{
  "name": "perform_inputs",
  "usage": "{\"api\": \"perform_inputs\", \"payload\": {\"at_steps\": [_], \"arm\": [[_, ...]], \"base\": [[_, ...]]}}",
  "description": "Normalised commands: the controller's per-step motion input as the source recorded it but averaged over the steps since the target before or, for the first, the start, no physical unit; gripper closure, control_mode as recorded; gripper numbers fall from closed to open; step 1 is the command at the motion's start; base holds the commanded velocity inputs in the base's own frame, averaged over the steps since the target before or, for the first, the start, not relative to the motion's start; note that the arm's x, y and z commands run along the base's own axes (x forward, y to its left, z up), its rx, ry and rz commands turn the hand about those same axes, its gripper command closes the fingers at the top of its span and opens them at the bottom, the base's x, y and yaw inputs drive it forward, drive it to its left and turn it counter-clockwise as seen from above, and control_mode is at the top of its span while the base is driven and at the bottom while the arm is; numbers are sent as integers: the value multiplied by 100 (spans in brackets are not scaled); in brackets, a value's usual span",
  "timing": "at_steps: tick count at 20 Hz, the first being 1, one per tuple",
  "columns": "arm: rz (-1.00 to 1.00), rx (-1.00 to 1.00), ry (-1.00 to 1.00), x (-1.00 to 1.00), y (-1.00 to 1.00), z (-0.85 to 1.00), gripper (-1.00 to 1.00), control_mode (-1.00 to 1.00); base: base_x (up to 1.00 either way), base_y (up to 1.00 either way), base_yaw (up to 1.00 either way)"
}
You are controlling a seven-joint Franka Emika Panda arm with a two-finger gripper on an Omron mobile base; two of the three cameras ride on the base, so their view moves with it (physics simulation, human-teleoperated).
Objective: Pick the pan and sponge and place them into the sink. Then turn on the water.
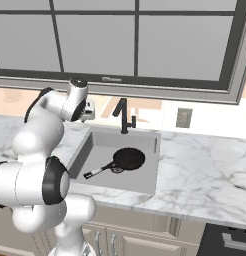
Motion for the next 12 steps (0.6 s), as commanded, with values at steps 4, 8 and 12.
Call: {"api": "perform_inputs", "payload": {"at_steps": [4,8,12], "arm": [[9,-31,1,0,49,-19,-100,-100],[-6,-22,0,3,28,-9,-100,-100],[-17,-6,0,0,16,0,-100,-100]], "base": [[0,0,0],[0,0,0],[0,0,0]]}}
